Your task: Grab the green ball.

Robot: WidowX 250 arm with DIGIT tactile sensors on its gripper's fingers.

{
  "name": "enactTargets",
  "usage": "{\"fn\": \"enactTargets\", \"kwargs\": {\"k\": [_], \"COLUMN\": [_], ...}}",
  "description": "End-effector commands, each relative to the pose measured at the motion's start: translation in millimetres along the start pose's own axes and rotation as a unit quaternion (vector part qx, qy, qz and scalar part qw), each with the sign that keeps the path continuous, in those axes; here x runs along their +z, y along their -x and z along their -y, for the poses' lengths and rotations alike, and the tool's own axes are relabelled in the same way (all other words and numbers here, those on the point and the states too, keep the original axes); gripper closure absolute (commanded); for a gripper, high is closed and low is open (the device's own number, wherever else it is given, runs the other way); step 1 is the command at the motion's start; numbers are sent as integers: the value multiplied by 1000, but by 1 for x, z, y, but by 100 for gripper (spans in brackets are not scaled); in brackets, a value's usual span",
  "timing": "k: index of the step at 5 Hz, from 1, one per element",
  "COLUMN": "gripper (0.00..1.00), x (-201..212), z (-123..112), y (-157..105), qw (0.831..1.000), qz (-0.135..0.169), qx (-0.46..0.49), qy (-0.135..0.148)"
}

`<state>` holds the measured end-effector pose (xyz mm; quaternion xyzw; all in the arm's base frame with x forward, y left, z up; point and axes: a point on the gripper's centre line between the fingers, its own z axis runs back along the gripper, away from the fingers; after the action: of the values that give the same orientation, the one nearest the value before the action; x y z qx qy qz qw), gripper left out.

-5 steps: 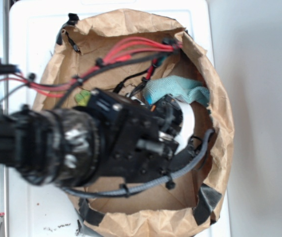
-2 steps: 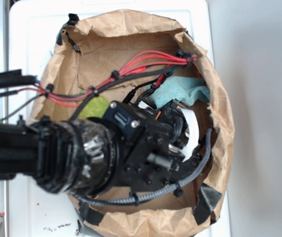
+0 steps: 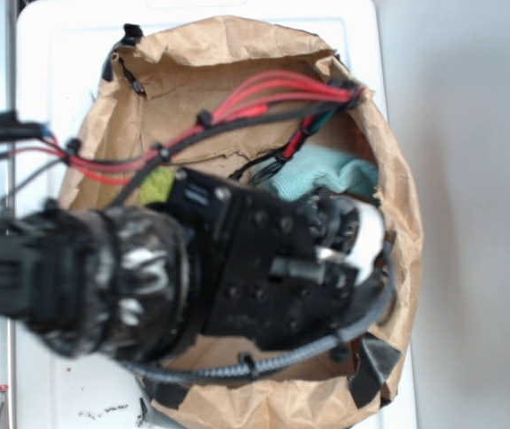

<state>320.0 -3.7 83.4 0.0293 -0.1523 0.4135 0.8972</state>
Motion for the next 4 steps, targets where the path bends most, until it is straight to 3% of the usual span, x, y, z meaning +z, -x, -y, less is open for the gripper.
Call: {"fn": "enactTargets", "kwargs": {"k": [1,4], "gripper": [100,100], "x": [65,103], "z": [-3,-18], "y": [-24,-42], "qw": [999,997], "qz": [-33,-64], "qx": [-6,-32], "qy": [34,37]}}
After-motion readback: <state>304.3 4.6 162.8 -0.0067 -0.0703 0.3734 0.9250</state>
